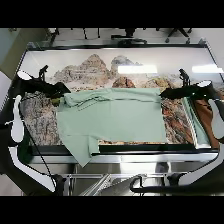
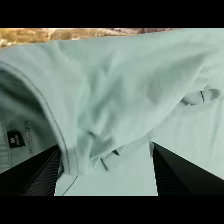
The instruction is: Fold the shirts.
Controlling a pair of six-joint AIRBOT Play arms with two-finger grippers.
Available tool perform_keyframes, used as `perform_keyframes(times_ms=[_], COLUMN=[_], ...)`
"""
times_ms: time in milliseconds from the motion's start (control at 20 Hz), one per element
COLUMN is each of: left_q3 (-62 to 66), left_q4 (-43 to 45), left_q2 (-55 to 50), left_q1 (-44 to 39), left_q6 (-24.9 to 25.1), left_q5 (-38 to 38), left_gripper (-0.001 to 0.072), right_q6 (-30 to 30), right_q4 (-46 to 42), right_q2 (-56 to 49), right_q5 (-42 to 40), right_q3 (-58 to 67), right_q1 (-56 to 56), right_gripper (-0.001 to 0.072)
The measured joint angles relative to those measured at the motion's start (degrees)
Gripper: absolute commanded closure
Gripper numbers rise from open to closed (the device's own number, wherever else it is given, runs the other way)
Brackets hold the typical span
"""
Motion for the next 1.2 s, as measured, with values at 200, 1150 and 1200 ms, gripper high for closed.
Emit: perform_keyframes(times_ms=[200, 1150, 1200], left_q3=[-2.9, -64.6, -65.2], left_q4=[0.0, 5.7, 4.9], left_q2=[4.2, 30.4, 30.4], left_q1=[4.7, 8.6, 8.2], left_q6=[-3.1, -0.2, -0.2], left_q5=[-8.7, 1.0, 1.2], left_gripper=[0.012, 0.012, 0.012], right_q6=[4.8, 8.2, 8.2], right_q4=[-7.6, -9.7, -9.2], right_q2=[8.7, 22.3, 21.4], right_q5=[4.8, 1.3, 1.2], right_q3=[-2.6, -39.1, -39.2], right_q1=[-3.0, -6.3, -5.3], right_gripper=[0.0434, 0.0257, 0.0257])
